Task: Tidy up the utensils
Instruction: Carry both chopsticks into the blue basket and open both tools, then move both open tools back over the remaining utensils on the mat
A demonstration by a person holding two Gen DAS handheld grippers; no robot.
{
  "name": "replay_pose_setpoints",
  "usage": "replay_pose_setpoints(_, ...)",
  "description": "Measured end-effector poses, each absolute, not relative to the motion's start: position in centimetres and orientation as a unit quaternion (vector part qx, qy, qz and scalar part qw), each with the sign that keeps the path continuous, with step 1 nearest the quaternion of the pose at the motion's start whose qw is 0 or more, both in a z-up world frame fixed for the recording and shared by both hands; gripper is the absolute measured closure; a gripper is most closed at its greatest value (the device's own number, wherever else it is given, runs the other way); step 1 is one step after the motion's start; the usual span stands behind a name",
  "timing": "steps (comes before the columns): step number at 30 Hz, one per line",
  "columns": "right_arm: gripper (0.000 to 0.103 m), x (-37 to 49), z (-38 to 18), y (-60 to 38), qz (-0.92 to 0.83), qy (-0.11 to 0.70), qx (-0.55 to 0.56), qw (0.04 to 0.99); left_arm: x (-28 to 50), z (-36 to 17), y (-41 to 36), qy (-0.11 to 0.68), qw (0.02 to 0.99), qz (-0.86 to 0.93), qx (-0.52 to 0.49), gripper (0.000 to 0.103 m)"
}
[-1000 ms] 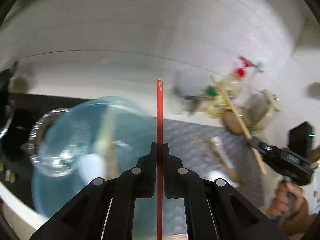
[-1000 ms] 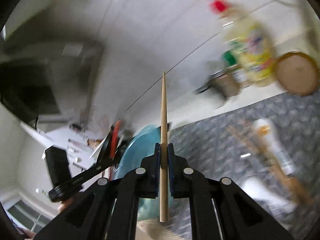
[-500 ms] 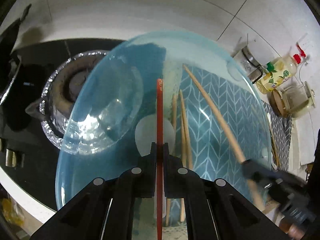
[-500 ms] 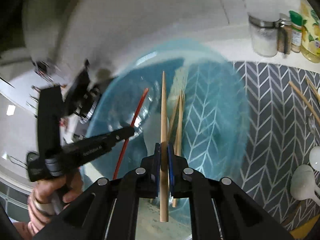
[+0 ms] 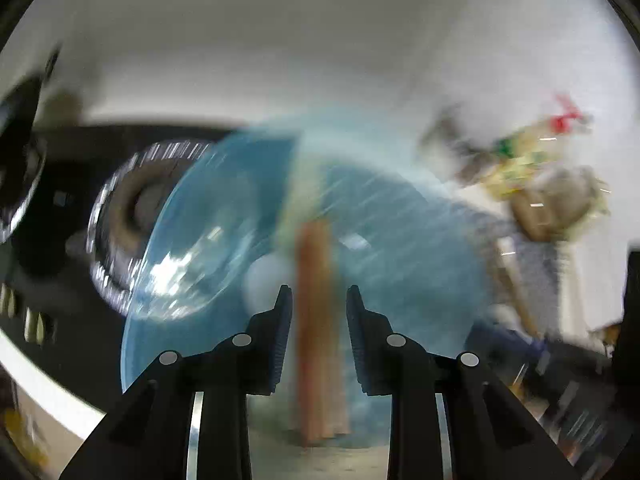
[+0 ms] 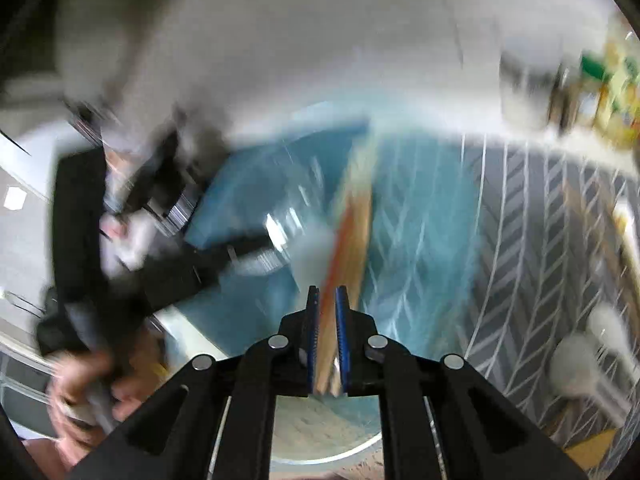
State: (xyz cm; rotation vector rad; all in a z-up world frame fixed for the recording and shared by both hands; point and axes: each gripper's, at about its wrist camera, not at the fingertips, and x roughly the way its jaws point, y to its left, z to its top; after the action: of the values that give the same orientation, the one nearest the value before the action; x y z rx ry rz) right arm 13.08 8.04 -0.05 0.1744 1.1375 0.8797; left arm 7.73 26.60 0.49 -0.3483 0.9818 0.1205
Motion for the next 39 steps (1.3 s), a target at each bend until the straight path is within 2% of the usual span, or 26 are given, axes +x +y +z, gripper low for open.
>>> replay_pose_setpoints(2,0.091,14.0,5.2,3.3,0.436,0.432,0.100,0.783,6.9,4.0,23.4,0.429,0.894,0.025,-0.128,0.056)
replay_pose_setpoints(3,0.087,14.2,7.0,1.2,0.440,0.392,0.098,0.802,6.4,5.5,21.4,0.410,0.906,0.010,-0.107,0.044)
replay_pose_setpoints(4,0.070,14.3,8.3,-0.7,0.440,0.361,0.095,0.817,6.2,6.4,20.0,0.399,0.912,-0.003,-0.094,0.043)
replay_pose_setpoints(5,0.043,14.5,9.7,-3.7,0.436,0.320,0.092,0.836,6.0,7.1,17.9,0.389,0.917,-0.022,-0.083,0.043)
replay_pose_setpoints(6,0.037,14.8,10.2,-5.9,0.430,0.298,0.092,0.847,6.2,7.1,16.0,0.390,0.916,-0.040,-0.081,0.043)
replay_pose_setpoints(8,0.037,15.5,9.6,-10.5,0.402,0.269,0.082,0.871,6.6,5.7,12.7,0.405,0.908,-0.067,-0.085,0.043)
replay_pose_setpoints(9,0.037,16.1,8.5,-12.4,0.384,0.282,0.072,0.876,7.0,4.1,10.8,0.422,0.899,-0.077,-0.084,0.043)
replay_pose_setpoints(15,0.037,18.8,-1.5,-20.1,0.312,0.414,0.094,0.850,9.8,-7.5,3.6,0.549,0.819,-0.085,-0.146,0.043)
replay_pose_setpoints(18,0.037,19.5,-5.3,-22.7,0.300,0.457,0.096,0.832,10.7,-11.5,1.8,0.589,0.781,-0.085,-0.189,0.048)
replay_pose_setpoints(21,0.037,20.3,-7.2,-24.3,0.301,0.478,0.100,0.819,11.8,-13.6,0.6,0.598,0.767,-0.061,-0.226,0.048)
replay_pose_setpoints(27,0.037,21.2,-8.0,-25.8,0.325,0.476,0.094,0.812,13.9,-14.2,0.6,0.569,0.782,0.012,-0.255,0.048)
replay_pose_setpoints(29,0.037,21.5,-8.3,-25.7,0.330,0.477,0.093,0.809,14.7,-14.2,0.6,0.560,0.788,0.015,-0.257,0.056)
replay_pose_setpoints(30,0.037,21.6,-8.6,-25.8,0.332,0.479,0.094,0.807,15.2,-14.0,0.8,0.556,0.789,0.012,-0.262,0.065)
replay_pose_setpoints(32,0.037,21.8,-9.0,-25.8,0.337,0.484,0.092,0.803,16.2,-13.9,0.8,0.550,0.792,0.010,-0.266,0.073)
replay_pose_setpoints(34,0.037,21.8,-9.1,-25.7,0.341,0.485,0.088,0.801,17.6,-13.7,0.1,0.547,0.801,0.016,-0.240,0.086)
replay_pose_setpoints(36,0.037,21.7,-9.2,-25.6,0.346,0.484,0.085,0.799,18.4,-13.1,-0.3,0.543,0.810,0.025,-0.218,0.090)
replay_pose_setpoints(39,0.037,21.6,-9.3,-25.4,0.354,0.480,0.077,0.799,18.3,-12.2,0.2,0.537,0.818,0.023,-0.206,0.092)
